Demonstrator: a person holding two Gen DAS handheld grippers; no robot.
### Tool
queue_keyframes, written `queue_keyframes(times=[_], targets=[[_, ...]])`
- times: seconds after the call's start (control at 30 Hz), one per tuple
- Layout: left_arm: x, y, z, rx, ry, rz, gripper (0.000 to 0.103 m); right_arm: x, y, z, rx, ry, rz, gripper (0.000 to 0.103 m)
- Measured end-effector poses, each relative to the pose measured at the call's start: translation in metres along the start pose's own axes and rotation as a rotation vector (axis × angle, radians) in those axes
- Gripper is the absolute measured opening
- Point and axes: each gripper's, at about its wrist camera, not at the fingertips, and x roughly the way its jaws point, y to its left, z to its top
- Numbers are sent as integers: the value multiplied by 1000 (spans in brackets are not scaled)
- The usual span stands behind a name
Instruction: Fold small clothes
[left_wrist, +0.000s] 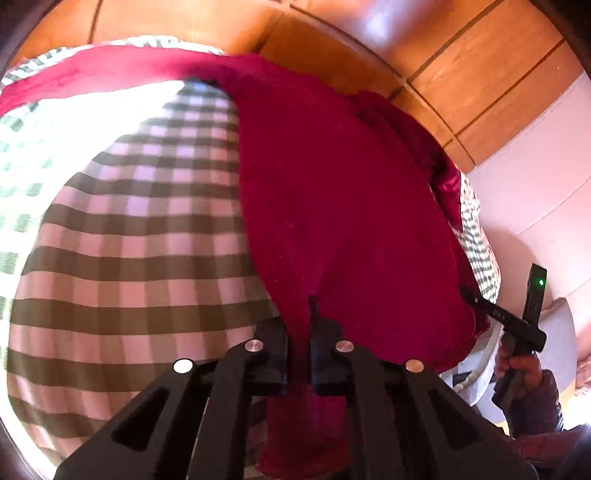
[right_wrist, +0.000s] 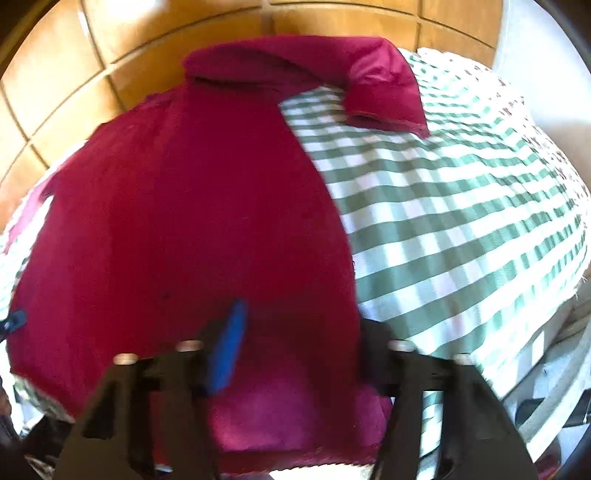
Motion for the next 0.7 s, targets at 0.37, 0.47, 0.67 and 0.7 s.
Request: queue_keyframes(times=[0.37,0.47,0.67,0.7], targets=[[-27,2,3,3,-58,114,44,-17,-10,-3,-3,-1,53,9],[-39,-11,18,41,-124,134,46,-24,-33,22,74,-108,-16,51],[-10,-47,53,162,-134,152,55,6,-65,82,156,-191,-186,56],[0,-53,57,178,-123,154,55,15,-61,95,103,-208,-266,56]])
